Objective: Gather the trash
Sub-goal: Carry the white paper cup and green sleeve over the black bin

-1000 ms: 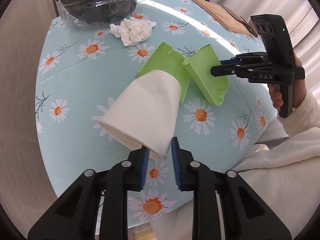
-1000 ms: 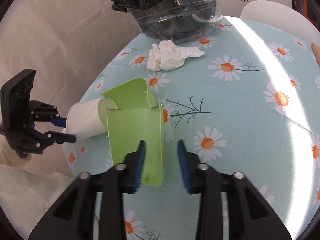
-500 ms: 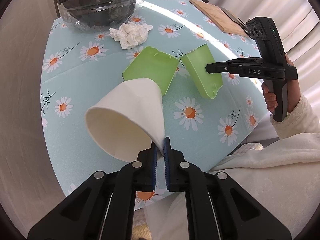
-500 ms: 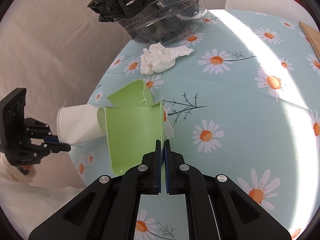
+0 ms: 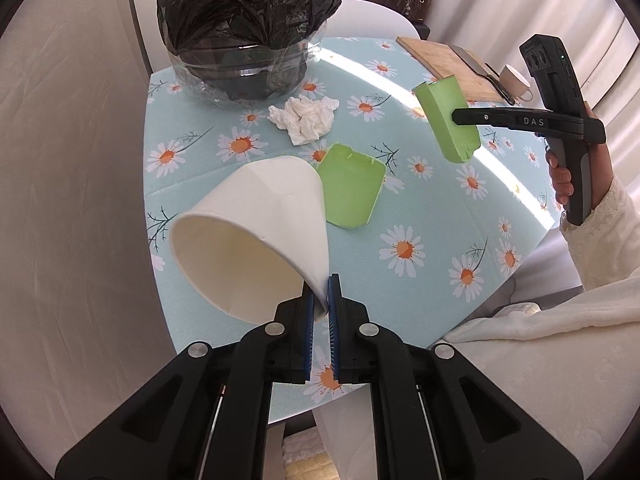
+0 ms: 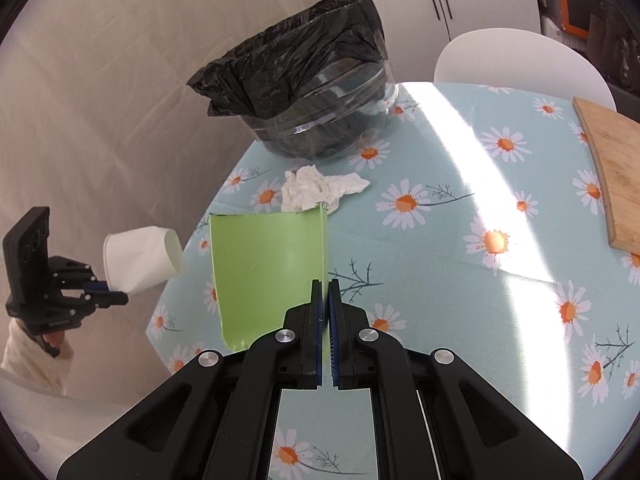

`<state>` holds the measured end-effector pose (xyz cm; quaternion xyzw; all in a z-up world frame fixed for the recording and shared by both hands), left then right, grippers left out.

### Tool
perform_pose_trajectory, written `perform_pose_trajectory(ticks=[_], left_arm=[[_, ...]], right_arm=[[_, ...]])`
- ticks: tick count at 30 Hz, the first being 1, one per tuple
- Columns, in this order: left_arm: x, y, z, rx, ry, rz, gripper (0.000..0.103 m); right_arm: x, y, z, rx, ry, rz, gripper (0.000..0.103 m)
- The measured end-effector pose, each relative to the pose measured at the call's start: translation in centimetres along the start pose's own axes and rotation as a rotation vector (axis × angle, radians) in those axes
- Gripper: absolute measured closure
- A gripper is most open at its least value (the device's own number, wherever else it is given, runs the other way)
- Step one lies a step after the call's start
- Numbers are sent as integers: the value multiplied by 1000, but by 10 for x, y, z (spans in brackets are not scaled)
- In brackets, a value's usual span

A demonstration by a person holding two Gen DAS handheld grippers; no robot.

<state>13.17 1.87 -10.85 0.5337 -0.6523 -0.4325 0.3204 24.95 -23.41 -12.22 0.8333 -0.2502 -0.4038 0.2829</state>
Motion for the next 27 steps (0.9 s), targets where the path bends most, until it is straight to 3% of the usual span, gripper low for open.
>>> perform_pose_trajectory(ticks=[6, 17, 27], left_arm=[[-16, 13, -22, 49, -17, -28, 96], [-52, 36, -83, 134, -28, -130, 96], [-73, 54, -144, 226, -24, -108, 96]], right_arm=[[16, 24, -32, 59, -48, 134, 100], [28, 48, -109, 142, -43, 153, 100], [8, 44, -178, 145, 40, 163, 100]])
Point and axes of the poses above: each gripper's, at about its wrist camera, not at the fingertips, and y roughly against the way its jaws point, x to its right, z to its underside, the point moved 6 cm from there along -y, roughly the way its jaws point, and after that the axes turned 10 degrees about -z, right-handed, at the moved point
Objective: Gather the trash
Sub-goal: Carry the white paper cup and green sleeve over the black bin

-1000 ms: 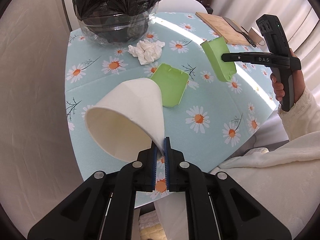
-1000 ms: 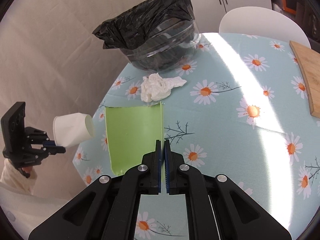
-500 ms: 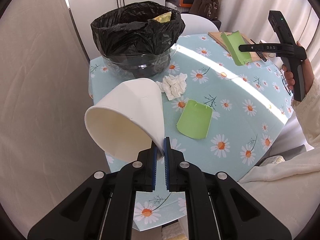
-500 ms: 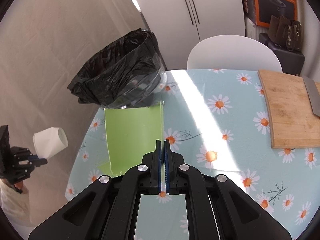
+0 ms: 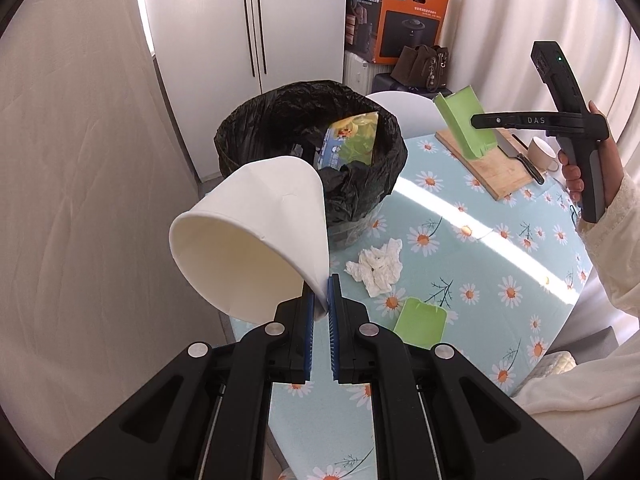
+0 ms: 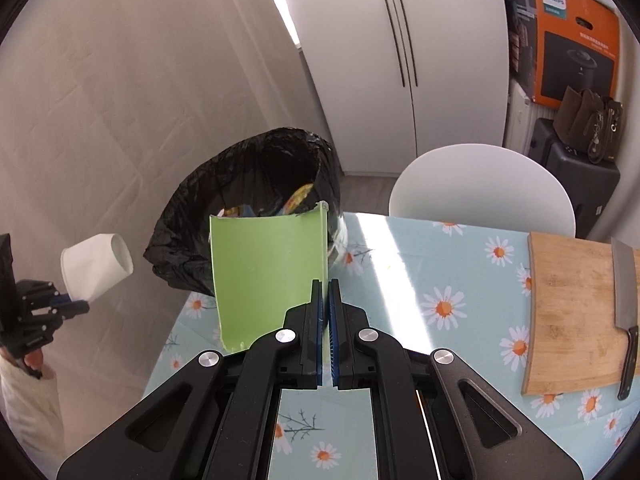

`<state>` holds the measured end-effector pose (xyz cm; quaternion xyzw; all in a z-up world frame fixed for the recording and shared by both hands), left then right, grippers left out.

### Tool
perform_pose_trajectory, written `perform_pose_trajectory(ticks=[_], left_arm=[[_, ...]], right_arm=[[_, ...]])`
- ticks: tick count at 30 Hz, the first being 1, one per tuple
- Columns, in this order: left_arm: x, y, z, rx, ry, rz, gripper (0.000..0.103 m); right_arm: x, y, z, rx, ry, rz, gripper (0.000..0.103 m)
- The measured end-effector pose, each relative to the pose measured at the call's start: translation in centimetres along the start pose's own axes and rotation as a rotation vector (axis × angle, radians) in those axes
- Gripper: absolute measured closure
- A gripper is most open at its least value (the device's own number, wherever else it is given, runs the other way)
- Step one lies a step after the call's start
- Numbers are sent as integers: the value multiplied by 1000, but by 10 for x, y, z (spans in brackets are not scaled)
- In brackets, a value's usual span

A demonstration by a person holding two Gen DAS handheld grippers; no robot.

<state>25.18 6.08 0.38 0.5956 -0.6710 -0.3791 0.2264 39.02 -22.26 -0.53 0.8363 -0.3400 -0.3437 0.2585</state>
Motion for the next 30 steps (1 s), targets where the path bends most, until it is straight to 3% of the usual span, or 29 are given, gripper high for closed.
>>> perform_pose_trajectory(ticks=[9, 21, 22, 23, 24, 25, 26, 27, 30], left_arm=[[0, -17, -54, 82, -59, 72, 96], [14, -74, -113, 104, -151, 189, 96], [16, -77, -116, 120, -159, 204, 94], [15, -79, -118, 141, -156, 205, 77], [12, -81, -119, 158, -143, 193, 33], [9, -84, -119, 170, -124, 187, 13], [6, -85, -118, 184, -104, 193, 9], [4, -86, -116, 187, -88, 215, 7], [1, -88, -107, 195, -79, 205, 6]], right_arm=[[-30, -7, -49, 67, 42, -30, 100], [-38, -51, -81, 10, 74, -35, 100], [-36, -55, -82, 8, 73, -33, 100], [-36, -59, -83, 10, 80, -36, 97], [-37, -61, -84, 20, 102, -37, 92], [-38, -64, -86, 30, 121, -15, 58], [-36, -65, -86, 41, 128, 25, 30], [-35, -65, -86, 59, 139, 60, 9], [-34, -65, -81, 63, 157, 76, 10]])
Point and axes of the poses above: each gripper's, at about its wrist camera, not at the fingertips, and y roughly against the way its jaws point, x to its right, z to its underside, the point moved 6 cm from there along -y, roughly the way its jaws point, and after that the axes turned 10 degrees about -z, right-handed, at the moved point
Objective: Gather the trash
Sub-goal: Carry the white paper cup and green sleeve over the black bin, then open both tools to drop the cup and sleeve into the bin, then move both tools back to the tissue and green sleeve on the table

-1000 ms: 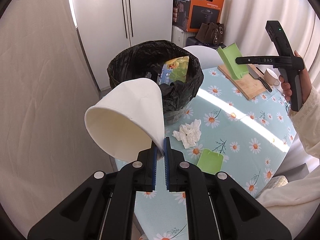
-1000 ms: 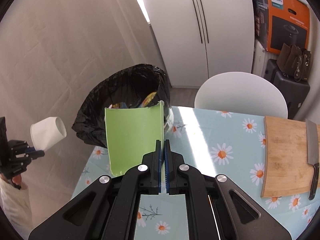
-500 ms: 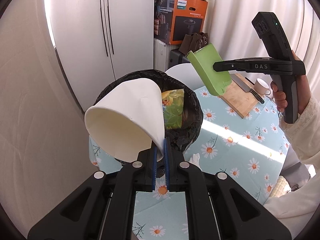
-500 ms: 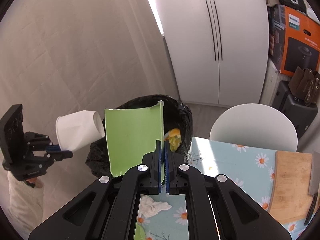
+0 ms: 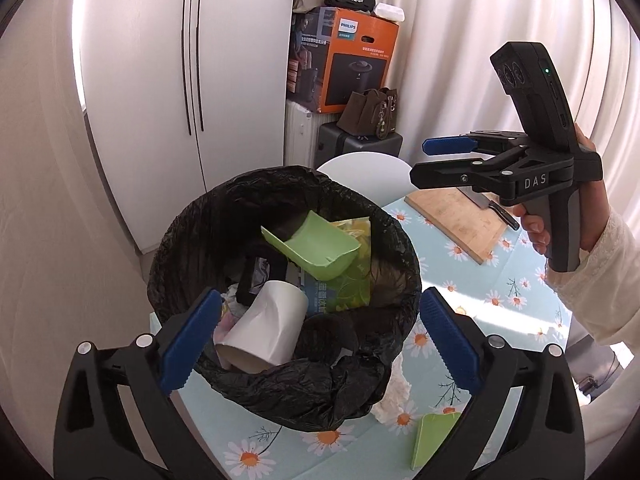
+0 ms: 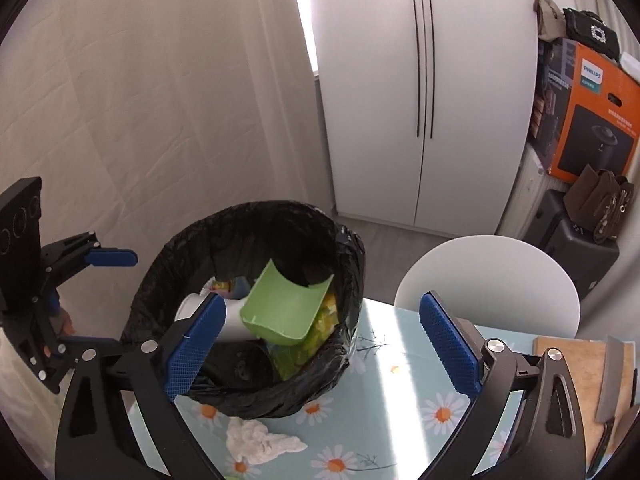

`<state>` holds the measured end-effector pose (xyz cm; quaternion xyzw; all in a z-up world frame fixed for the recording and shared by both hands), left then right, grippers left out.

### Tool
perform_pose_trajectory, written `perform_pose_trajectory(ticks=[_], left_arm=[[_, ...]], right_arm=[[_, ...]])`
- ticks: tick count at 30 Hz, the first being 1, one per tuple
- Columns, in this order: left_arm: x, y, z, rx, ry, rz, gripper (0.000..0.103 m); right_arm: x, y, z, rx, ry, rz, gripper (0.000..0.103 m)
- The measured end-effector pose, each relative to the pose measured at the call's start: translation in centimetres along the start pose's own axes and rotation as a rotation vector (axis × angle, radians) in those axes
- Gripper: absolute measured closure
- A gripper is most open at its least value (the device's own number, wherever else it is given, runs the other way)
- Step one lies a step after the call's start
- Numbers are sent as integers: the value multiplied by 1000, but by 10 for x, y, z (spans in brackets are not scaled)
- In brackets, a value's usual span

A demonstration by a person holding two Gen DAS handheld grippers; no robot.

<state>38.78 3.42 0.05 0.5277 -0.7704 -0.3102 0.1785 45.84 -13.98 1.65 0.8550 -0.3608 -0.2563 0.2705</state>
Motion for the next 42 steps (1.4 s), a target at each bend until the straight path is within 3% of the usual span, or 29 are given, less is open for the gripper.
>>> perform_pose_trajectory(ticks=[6, 9, 14, 26, 30, 37, 42], left_arm=[[1, 0, 18, -30, 42, -8, 6], [0, 1, 27, -44, 53, -78, 6], [0, 6, 44, -83, 100, -120, 6], [20, 31, 80, -124, 112, -194, 6], [24, 31, 100, -175, 99, -218, 6], [38, 26, 138, -257, 102, -213, 6], [47, 21, 165, -304, 139, -195, 6]], right_arm=[[12, -5, 24, -44, -4, 82, 10], [16, -6, 36, -60, -10, 98, 10], [16, -2, 54, -73, -15, 96, 10], [4, 3, 100, -108, -30, 47, 10], [-3, -5, 116, -142, -18, 30, 10], [-12, -30, 153, -234, 15, 3, 10], [-20, -52, 182, -293, -1, -74, 10]])
Point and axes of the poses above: each gripper's, at about its wrist camera, not at the fingertips, and y roughly against the way its jaws point, x to its right, z to its underside, the point moved 6 cm from there along -y, roughly the way its jaws point, and after that the axes turned 10 degrees about -z, right-handed, at the moved point
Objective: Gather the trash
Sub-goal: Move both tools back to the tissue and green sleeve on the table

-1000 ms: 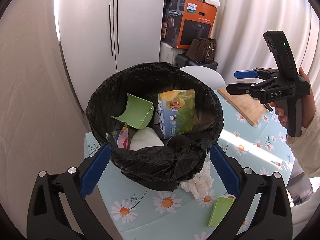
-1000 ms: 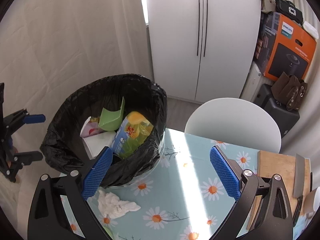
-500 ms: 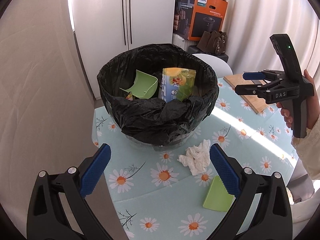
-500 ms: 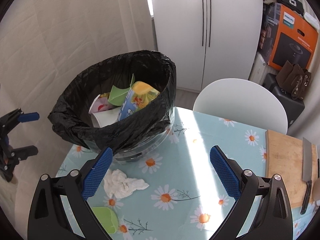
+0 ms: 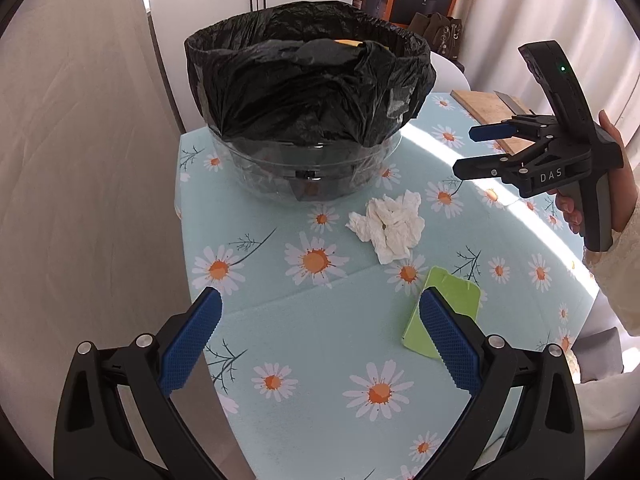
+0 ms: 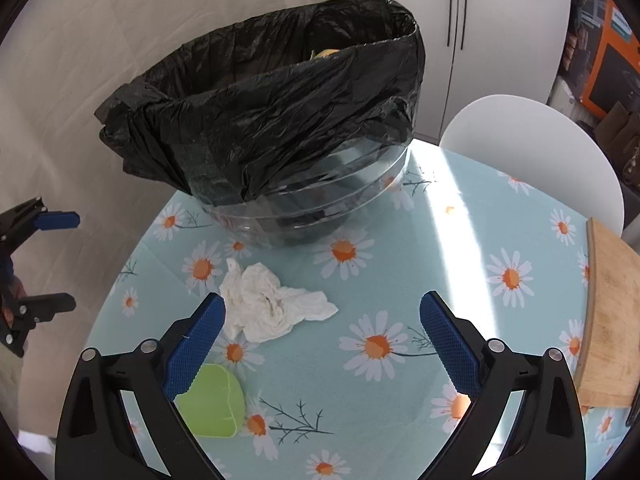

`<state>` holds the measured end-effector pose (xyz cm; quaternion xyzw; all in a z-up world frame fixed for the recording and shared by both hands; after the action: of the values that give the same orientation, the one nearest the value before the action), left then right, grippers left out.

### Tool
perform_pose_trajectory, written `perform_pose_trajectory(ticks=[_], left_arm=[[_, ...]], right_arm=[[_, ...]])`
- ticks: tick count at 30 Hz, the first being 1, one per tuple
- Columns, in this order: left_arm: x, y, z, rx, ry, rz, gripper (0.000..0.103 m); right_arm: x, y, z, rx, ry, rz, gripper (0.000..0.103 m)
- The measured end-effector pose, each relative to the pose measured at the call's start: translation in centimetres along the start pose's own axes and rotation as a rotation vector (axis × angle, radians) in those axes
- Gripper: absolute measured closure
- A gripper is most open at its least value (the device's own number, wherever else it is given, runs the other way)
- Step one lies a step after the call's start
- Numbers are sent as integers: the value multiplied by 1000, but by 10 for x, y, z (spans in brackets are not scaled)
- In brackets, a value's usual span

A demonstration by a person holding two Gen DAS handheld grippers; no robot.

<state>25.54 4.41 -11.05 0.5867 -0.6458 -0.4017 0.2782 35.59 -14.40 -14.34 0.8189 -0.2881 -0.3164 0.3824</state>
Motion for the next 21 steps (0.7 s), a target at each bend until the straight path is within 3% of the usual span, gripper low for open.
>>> perform_pose_trajectory(ticks=[12, 17, 18, 20, 21], left_arm=[[11, -8, 48, -68, 78, 27, 6], [11, -8, 65, -98, 102, 19, 6], [12, -7, 66, -100, 96, 10, 6], [13, -6, 67, -102, 86, 4, 6], [14, -6, 68, -104, 85, 1, 6]], right_arm=[[-25, -70, 18, -95, 75, -79, 10], [-24, -97, 32, -162, 130, 5, 13], [-25, -100, 36, -175, 131, -15, 31], [-26, -97, 40, -170, 123, -31, 48], [-26, -95, 42, -171, 111, -55, 64]])
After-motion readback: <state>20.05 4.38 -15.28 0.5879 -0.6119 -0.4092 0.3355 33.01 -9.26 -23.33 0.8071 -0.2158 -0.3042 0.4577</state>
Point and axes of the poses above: each gripper's, at about its wrist camera, not at the fingertips, and y roughly against the way its jaws point, x to its right, z to its underside, the point moved 6 cm from there along -y, roughly the way its jaws point, and after that the axes turned 10 degrees about -z, right-handed, at the moved point
